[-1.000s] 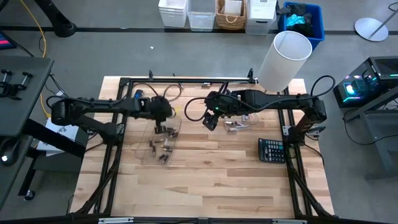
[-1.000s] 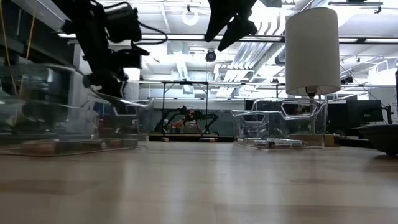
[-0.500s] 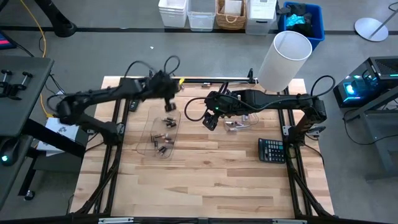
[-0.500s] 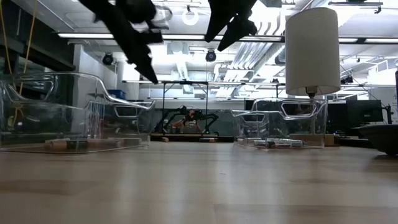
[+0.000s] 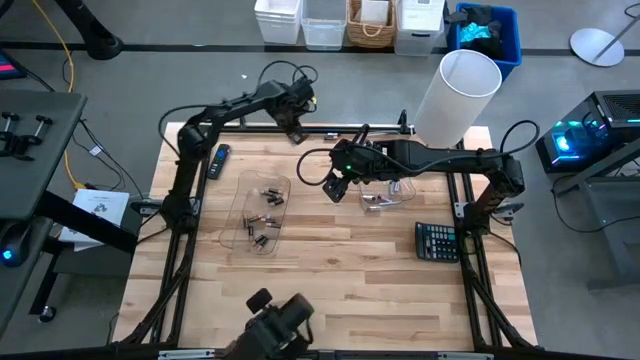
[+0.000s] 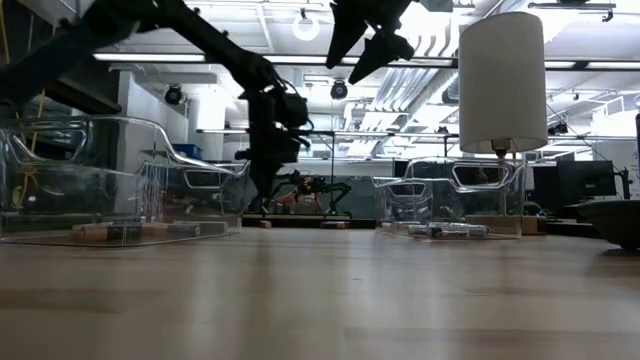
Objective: Sort batteries
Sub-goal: Put the brown battery into the left transparent bin
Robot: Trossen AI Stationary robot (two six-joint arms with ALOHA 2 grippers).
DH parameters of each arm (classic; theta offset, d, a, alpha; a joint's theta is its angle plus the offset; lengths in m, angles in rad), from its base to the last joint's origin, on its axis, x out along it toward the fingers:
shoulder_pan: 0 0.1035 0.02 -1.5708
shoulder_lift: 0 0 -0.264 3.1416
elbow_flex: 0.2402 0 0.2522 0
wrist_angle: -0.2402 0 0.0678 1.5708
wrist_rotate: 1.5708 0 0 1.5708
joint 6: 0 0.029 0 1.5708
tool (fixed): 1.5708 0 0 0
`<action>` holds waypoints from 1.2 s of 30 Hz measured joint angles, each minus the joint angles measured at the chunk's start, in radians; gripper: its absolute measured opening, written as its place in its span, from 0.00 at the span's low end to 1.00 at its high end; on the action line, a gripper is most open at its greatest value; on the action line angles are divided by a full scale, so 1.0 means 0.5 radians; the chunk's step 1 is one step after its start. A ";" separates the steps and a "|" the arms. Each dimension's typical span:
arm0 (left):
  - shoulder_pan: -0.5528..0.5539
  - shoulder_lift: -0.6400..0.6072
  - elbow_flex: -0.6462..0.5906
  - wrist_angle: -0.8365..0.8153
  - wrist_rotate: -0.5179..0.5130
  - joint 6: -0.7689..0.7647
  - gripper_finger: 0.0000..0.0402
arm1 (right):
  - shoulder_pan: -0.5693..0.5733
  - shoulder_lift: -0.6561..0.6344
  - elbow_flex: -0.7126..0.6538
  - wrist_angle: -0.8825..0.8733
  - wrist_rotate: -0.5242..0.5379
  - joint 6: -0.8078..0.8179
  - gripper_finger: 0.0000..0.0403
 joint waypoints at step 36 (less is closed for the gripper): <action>0.095 0.266 -0.084 0.198 0.318 -1.654 0.46 | 0.002 0.000 0.000 -0.058 -0.003 -0.144 0.67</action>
